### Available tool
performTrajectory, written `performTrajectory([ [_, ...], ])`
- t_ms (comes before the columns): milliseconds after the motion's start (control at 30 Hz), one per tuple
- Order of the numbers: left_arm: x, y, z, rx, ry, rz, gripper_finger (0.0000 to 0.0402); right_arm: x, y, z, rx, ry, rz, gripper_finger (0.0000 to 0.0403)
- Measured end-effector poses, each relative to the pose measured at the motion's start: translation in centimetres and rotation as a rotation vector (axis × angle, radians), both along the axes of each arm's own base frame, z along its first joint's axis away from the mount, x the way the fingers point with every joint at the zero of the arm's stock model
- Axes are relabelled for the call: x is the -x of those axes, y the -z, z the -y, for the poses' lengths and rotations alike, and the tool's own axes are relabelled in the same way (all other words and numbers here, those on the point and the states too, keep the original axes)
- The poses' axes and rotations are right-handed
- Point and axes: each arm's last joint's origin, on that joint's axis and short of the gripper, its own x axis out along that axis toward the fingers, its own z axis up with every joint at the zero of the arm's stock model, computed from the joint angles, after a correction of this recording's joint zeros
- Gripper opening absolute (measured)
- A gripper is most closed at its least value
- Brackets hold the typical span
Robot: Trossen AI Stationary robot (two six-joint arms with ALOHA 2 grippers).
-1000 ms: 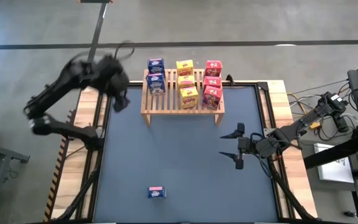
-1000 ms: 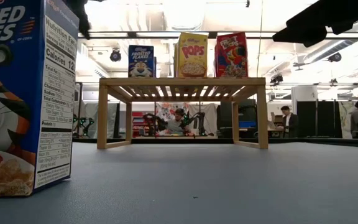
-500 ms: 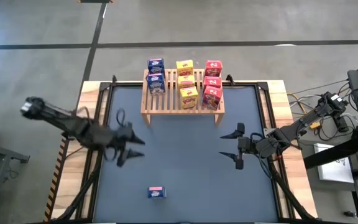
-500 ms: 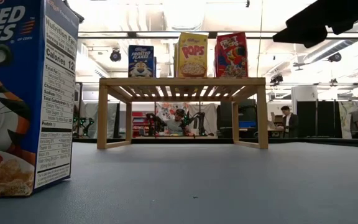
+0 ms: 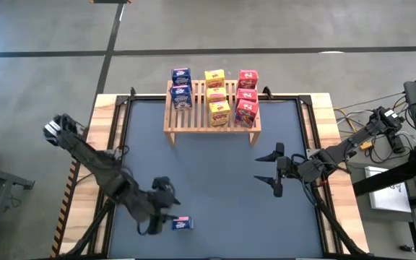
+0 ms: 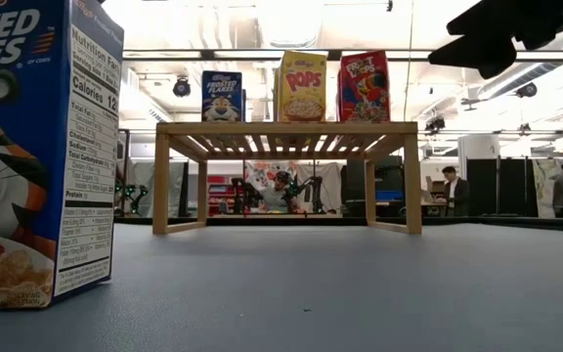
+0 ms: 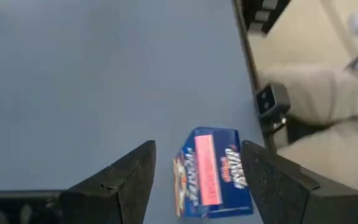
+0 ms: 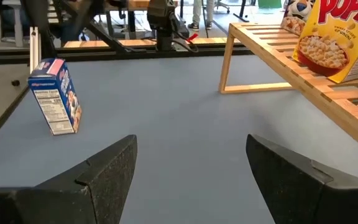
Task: Stack cereal on shelf
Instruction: Put the blue cereal box on the shelf aligned with the other blue cereal boxes
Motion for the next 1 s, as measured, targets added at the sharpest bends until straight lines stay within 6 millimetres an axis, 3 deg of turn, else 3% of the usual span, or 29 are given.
performTrajectory([
  [300, -4.6, -1.1, 5.2, -0.209, 0.01, -0.277, 0.0219, -0.1, -0.2, 0.0, -0.037, 0.006, 0.023, 0.029],
  [433, -5.7, -1.3, 6.4, -0.244, 0.005, -0.342, 0.0229, -0.1, -0.2, 0.0, -0.037, 0.006, 0.022, 0.029],
  [733, -5.0, -0.4, 6.7, -0.242, -0.023, -0.399, 0.0286, -0.1, -0.2, 0.0, -0.036, 0.006, 0.021, 0.029],
  [1000, -4.3, 2.2, 7.0, -0.226, -0.028, -0.401, 0.029, -0.1, -0.2, 0.0, -0.043, 0.008, 0.022, 0.029],
])
